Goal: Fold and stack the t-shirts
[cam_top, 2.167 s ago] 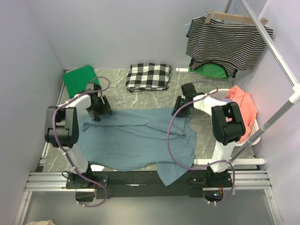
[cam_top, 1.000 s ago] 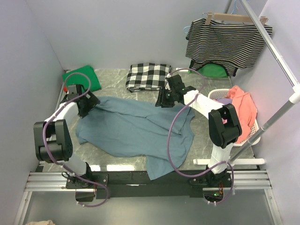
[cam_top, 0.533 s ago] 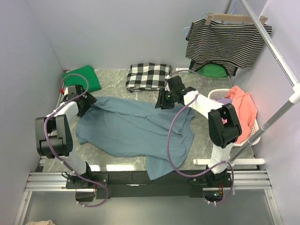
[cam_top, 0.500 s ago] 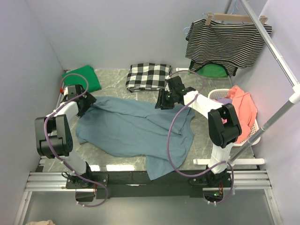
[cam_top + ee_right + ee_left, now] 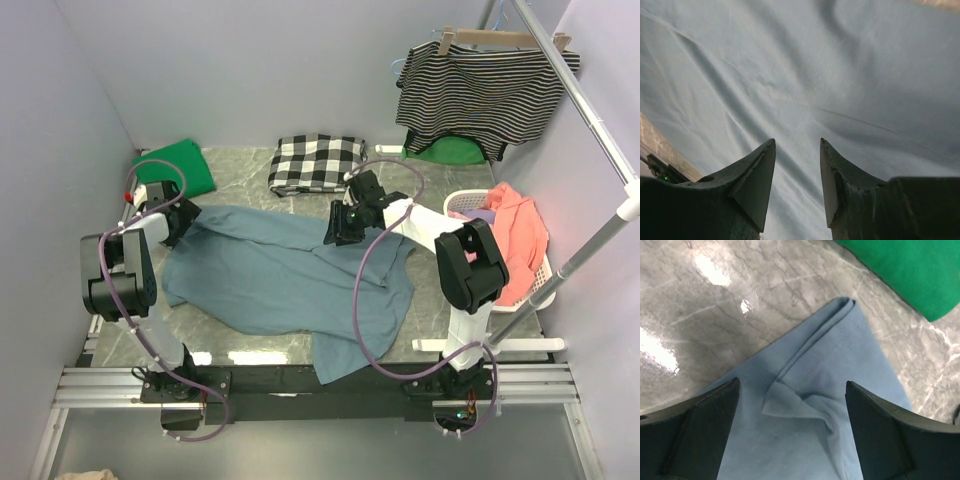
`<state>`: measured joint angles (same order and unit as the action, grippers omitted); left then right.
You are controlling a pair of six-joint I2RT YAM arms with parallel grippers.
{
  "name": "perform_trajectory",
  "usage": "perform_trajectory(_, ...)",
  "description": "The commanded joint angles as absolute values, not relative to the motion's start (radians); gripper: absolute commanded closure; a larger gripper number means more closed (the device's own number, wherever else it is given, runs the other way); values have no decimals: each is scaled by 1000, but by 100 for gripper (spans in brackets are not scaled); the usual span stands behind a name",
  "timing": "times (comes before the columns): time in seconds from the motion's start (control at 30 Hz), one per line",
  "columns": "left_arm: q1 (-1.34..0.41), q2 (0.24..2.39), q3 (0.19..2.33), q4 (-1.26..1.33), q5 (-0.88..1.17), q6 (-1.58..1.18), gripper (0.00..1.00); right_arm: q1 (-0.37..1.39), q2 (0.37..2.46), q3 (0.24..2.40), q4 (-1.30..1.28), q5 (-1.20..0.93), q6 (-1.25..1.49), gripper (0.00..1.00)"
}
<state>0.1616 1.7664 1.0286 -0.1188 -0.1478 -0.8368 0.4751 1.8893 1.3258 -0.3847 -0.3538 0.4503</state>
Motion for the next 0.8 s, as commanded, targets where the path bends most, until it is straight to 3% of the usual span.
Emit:
perform_trajectory(0.0,167,1782,1043,-55,-173,-854,9,485,1904,1318,-374,-365,436,52)
perform_trajectory(0.23,170,1793,1084,-58,-181,-835,25,489,1927,1304,-387,-350,439,54)
perform_trajectory(0.33,170,1793,1097,-57,-190,-824,37,492,1919,1279,-383,-338,442,56)
perform_trajectory(0.43,170,1789,1103,-61,-204,-815,57,491,1914,1256,-379,-330,443,56)
perform_trajectory(0.57,170,1776,1103,-58,-216,-796,94,492,1913,1239,-373,-325,445,57)
perform_trajectory(0.6,170,1773,1104,-60,-216,-792,99,492,1914,1236,-373,-325,443,57)
perform_trajectory(0.77,170,1749,1120,-52,-239,-713,99,494,1921,1236,-387,-304,437,58)
